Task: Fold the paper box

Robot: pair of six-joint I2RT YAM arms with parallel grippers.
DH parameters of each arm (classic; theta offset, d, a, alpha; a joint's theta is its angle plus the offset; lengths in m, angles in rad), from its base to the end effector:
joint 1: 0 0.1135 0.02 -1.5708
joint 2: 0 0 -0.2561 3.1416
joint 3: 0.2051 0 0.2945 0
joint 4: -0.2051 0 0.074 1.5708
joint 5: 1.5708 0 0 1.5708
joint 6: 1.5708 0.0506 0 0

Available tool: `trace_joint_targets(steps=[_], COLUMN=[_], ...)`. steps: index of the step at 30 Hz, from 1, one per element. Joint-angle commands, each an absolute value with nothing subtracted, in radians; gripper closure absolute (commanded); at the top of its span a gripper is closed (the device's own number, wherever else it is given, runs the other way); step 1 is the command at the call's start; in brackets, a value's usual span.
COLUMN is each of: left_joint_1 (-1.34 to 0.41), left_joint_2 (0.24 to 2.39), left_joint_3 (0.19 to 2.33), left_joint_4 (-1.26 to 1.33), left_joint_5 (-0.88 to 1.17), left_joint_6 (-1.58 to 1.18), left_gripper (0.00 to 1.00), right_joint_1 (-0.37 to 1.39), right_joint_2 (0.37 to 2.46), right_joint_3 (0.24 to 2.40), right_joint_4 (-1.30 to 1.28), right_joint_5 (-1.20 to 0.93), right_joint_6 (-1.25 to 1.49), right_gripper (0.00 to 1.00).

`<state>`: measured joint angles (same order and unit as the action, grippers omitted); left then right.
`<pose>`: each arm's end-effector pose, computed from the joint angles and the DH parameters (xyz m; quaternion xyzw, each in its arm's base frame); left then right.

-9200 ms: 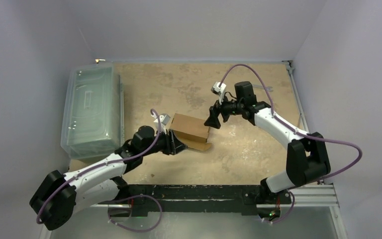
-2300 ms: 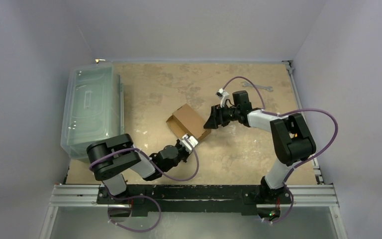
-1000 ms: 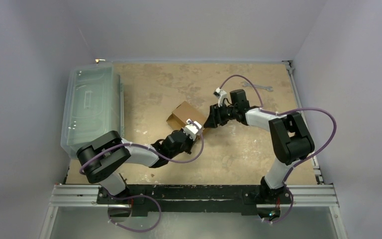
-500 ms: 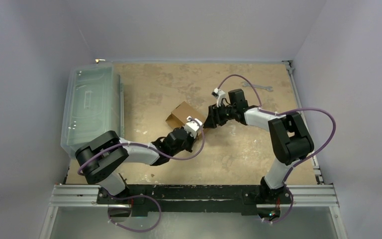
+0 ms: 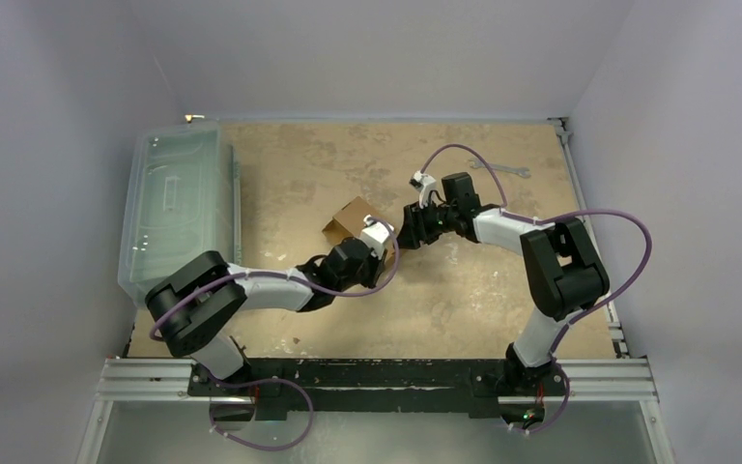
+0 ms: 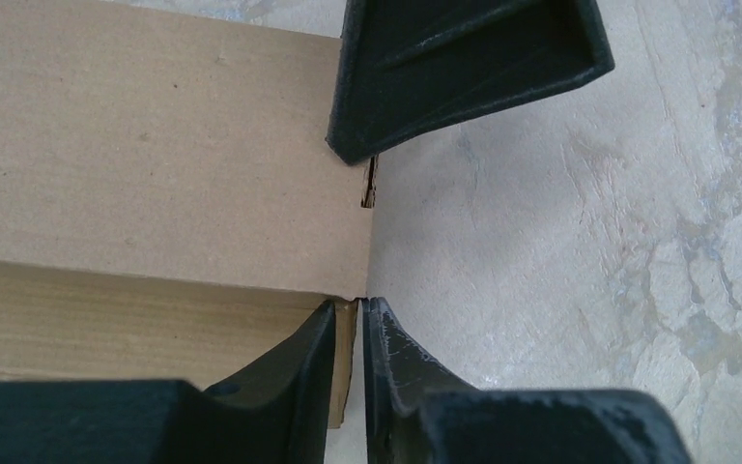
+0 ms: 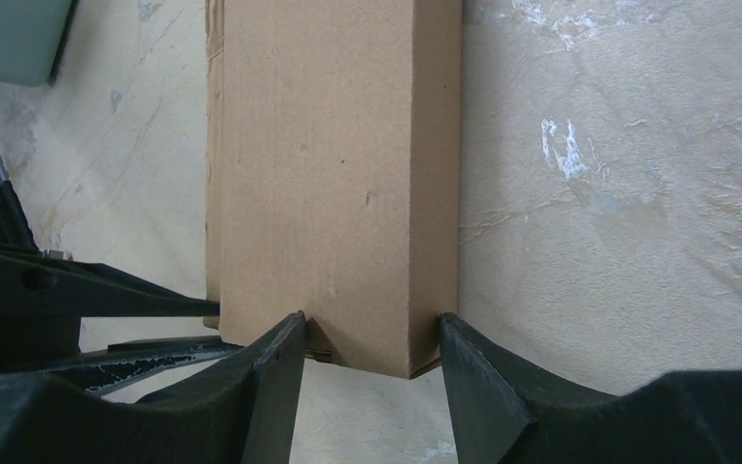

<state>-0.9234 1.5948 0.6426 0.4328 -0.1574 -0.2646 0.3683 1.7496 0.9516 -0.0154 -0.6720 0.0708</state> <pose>0.2173 -0.2743 0.1079 0.2416 0.8287 -0.2236 0.4526 0.3505 0.1690 0.1184 -0.2505 0.8494 0.3750 0.2739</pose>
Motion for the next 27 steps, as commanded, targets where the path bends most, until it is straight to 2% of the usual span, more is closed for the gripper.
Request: trace_joint_targets(steps=[1,8,12,19,21,23,26,27], left_joint_1=[-0.912,-0.91,-0.908,-0.885,-0.87,-0.863,-0.846,-0.841], left_joint_2=[1.555,1.474,1.394,1.268,1.224,1.173,1.113,1.107], left_joint_3=[0.714,0.738,0.732,0.678,0.625,0.565,0.483,0.462], left_joint_4=[0.382,0.284,0.206,0.042,0.035,0.026,0.02,0.022], left_joint_5=[-0.139,-0.115,-0.166,-0.243,-0.245,-0.283,-0.319,-0.323], left_joint_6=[-0.32,-0.344,-0.387,-0.581,-0.653,-0.747,-0.843,-0.869], left_gripper=[0.79,0.67,0.64,0.56,0.62,0.77,0.9,0.97], right_joint_1=[0.386,0.387,0.385,0.386,0.386,0.387,0.386,0.387], right_joint_2=[1.77,1.773,1.775,1.781,1.781,1.781,1.782,1.782], right_joint_3=[0.976,0.978,0.979,0.982,0.983,0.983,0.983,0.983], right_joint_4=[-0.058,-0.06,-0.06,-0.066,-0.066,-0.066,-0.066,-0.066], right_joint_5=[-0.661,-0.661,-0.664,-0.661,-0.66,-0.66,-0.66,-0.66], right_joint_6=[0.052,0.052,0.052,0.048,0.048,0.047,0.047,0.047], right_gripper=[0.45,0.44,0.44,0.44,0.44,0.44,0.44,0.44])
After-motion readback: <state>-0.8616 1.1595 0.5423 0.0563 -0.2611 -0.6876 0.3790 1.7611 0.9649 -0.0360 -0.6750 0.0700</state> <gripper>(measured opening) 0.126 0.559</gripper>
